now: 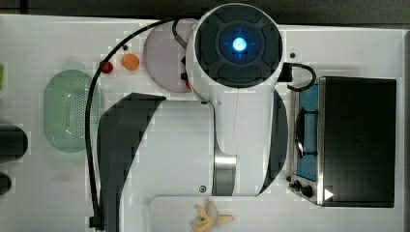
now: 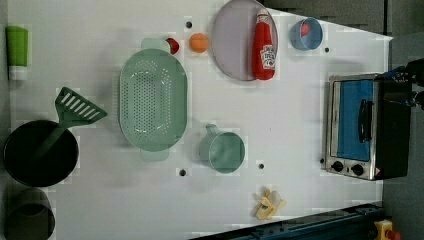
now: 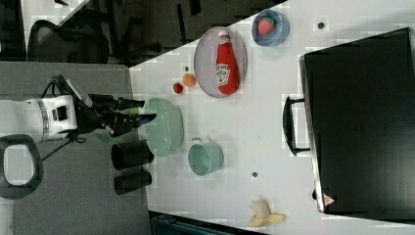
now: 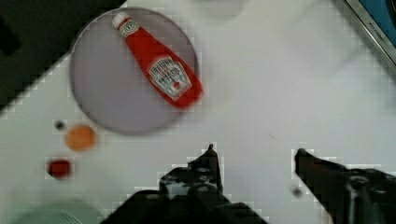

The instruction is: Pick ketchup from plate and place it on table.

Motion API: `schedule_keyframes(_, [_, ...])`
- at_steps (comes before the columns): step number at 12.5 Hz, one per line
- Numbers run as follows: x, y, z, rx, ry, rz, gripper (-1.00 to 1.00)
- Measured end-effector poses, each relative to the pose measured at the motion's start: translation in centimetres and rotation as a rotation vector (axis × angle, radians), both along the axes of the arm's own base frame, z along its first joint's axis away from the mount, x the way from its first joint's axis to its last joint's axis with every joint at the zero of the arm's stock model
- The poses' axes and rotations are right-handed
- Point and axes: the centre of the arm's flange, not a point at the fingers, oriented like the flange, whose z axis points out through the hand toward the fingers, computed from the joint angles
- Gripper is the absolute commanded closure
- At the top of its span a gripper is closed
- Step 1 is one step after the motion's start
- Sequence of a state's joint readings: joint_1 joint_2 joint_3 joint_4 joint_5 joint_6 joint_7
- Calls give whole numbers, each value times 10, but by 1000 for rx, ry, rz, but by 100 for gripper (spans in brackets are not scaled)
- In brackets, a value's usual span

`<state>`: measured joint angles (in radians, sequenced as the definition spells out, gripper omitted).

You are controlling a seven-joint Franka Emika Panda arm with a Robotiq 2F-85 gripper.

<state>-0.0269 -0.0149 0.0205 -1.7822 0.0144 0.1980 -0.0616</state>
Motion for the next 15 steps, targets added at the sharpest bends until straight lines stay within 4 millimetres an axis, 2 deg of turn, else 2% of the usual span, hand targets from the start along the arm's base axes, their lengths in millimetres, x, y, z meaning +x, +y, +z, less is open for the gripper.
schedule_keyframes(2, [-56, -8, -3, -3, 156, -19, -80])
schedule_keyframes(3, [-76, -15, 10, -5, 152, -35, -99])
schedule_keyframes(4, [-86, -19, 29, -5, 114, -48, -100])
schedule_keyframes(6, [-88, -21, 62, 5, 9, -58, -100])
schedule_keyframes(7, [-82, -19, 70, 2, -33, -55, -100])
schedule_keyframes(8, [-74, -17, 68, 1, -48, -49, -100])
schedule_keyframes(9, [-63, -14, 57, 1, -36, -40, -100])
schedule_keyframes(11, [-29, -6, 11, 8, -7, -18, -100])
schedule_keyframes(13, [5, -3, -57, 19, 54, 17, -100])
schedule_keyframes(15, [26, 1, -130, 38, 132, 72, -100])
